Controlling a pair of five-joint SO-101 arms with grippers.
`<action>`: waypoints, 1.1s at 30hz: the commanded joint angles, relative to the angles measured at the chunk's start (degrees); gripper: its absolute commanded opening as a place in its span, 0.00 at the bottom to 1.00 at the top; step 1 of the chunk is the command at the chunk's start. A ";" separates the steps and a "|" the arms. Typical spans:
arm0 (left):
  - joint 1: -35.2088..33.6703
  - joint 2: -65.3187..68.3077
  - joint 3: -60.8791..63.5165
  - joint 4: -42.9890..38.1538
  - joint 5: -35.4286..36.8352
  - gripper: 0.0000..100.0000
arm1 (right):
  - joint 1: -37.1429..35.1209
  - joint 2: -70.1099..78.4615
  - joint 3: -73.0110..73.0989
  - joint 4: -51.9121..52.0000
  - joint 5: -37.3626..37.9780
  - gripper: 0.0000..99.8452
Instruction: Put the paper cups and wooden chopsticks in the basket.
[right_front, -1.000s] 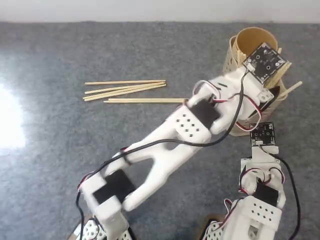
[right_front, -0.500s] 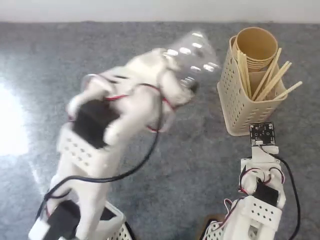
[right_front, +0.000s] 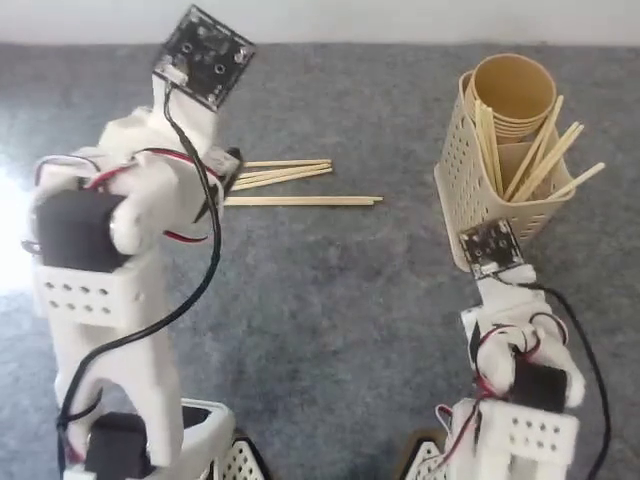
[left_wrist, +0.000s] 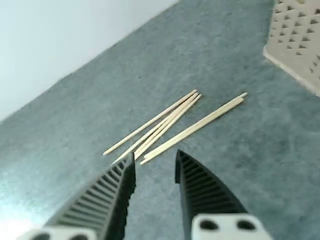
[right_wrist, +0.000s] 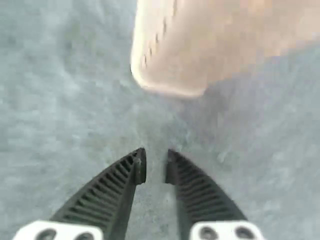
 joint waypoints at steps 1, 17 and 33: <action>-2.29 -1.23 5.67 -1.58 -11.16 0.12 | -7.43 0.13 -16.62 6.02 5.36 0.18; -8.88 1.85 31.08 -32.44 -31.91 0.12 | -24.04 40.66 -42.46 6.73 17.49 0.18; -14.59 42.64 12.09 -47.56 -33.23 0.12 | -32.48 87.87 -73.41 6.11 23.21 0.18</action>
